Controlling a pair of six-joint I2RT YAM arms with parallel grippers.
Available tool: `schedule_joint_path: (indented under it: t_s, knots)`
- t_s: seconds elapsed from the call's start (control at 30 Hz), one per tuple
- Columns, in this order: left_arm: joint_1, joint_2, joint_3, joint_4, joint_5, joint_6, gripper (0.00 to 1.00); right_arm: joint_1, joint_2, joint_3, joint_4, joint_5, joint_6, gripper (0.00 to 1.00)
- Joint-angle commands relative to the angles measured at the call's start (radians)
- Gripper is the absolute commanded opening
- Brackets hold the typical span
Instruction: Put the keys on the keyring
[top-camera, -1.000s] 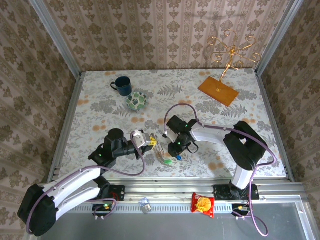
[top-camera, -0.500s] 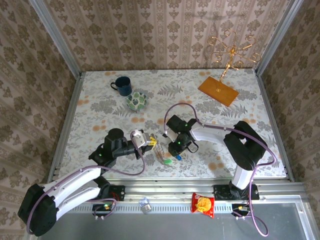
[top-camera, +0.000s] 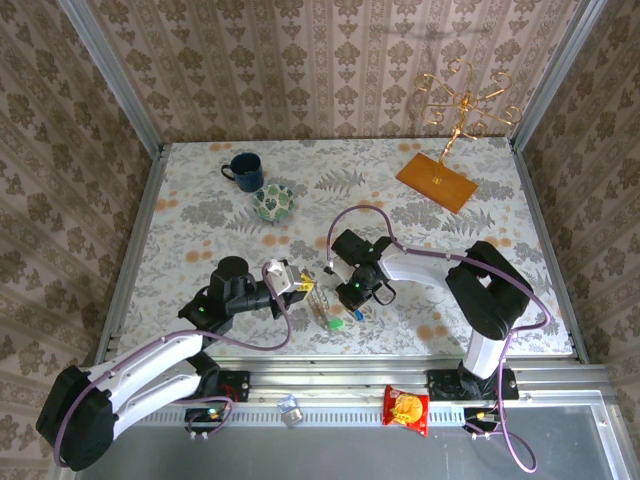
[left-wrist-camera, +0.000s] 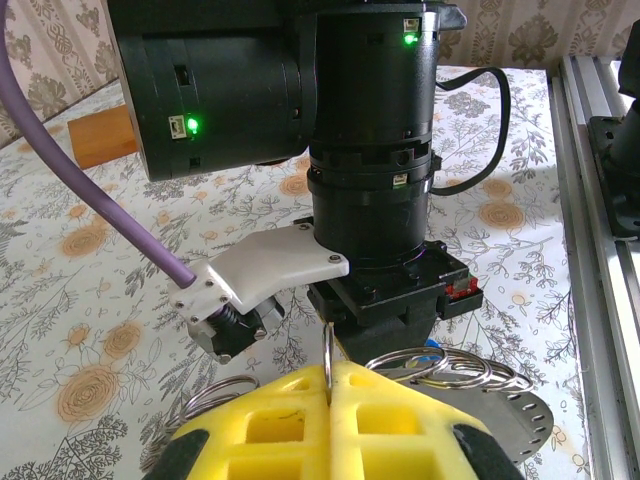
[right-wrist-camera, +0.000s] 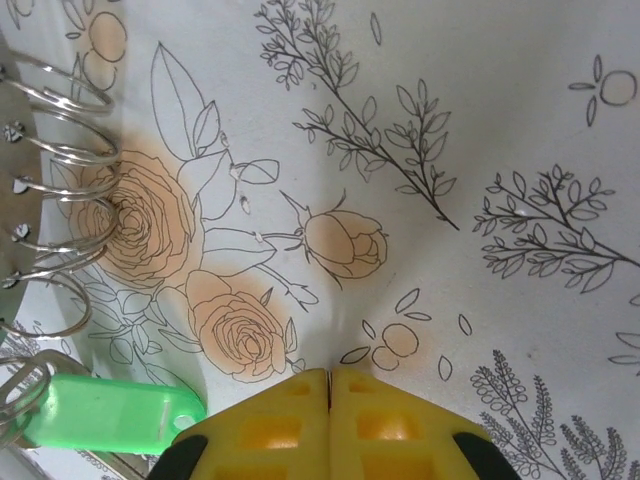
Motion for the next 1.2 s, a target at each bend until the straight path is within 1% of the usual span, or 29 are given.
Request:
schedule_joint_path:
  t_s: [0.0,0.13,0.23,0.33,0.4,0.5,0.63,0.73,0.8,0.93,1.17]
  knots:
    - [0.009,-0.003,0.015,0.029,0.025,0.008,0.0,0.007,-0.009,0.024,-0.041,0.016,-0.013,0.0]
    - [0.01,-0.004,0.015,0.035,0.029,-0.02,0.0,-0.01,-0.125,0.0,-0.021,0.034,-0.02,0.0]
    - [0.011,-0.006,0.012,0.047,0.032,-0.062,0.0,-0.026,-0.264,-0.05,0.094,0.04,-0.074,0.0]
    - [0.009,0.003,0.013,0.063,0.028,-0.125,0.0,-0.027,-0.365,-0.097,0.228,0.008,-0.205,0.0]
    - [0.006,0.011,0.023,0.054,0.024,-0.161,0.0,-0.025,-0.413,-0.113,0.28,-0.04,-0.319,0.0]
    - [-0.003,0.014,0.037,0.035,0.002,-0.205,0.0,-0.022,-0.463,-0.149,0.36,-0.053,-0.429,0.0]
    - [-0.02,0.02,0.082,-0.047,-0.051,-0.238,0.0,-0.02,-0.499,-0.158,0.405,-0.083,-0.532,0.0]
    - [-0.028,0.034,0.109,-0.081,-0.054,-0.263,0.0,0.0,-0.512,-0.171,0.42,-0.086,-0.598,0.0]
    - [-0.034,0.041,0.12,-0.091,-0.056,-0.277,0.0,0.009,-0.516,-0.187,0.451,-0.07,-0.613,0.0]
    - [-0.038,0.058,0.141,-0.109,-0.057,-0.295,0.0,0.019,-0.531,-0.207,0.486,-0.089,-0.646,0.0]
    - [-0.038,0.081,0.149,-0.103,-0.054,-0.316,0.0,0.04,-0.537,-0.224,0.491,-0.076,-0.682,0.0]
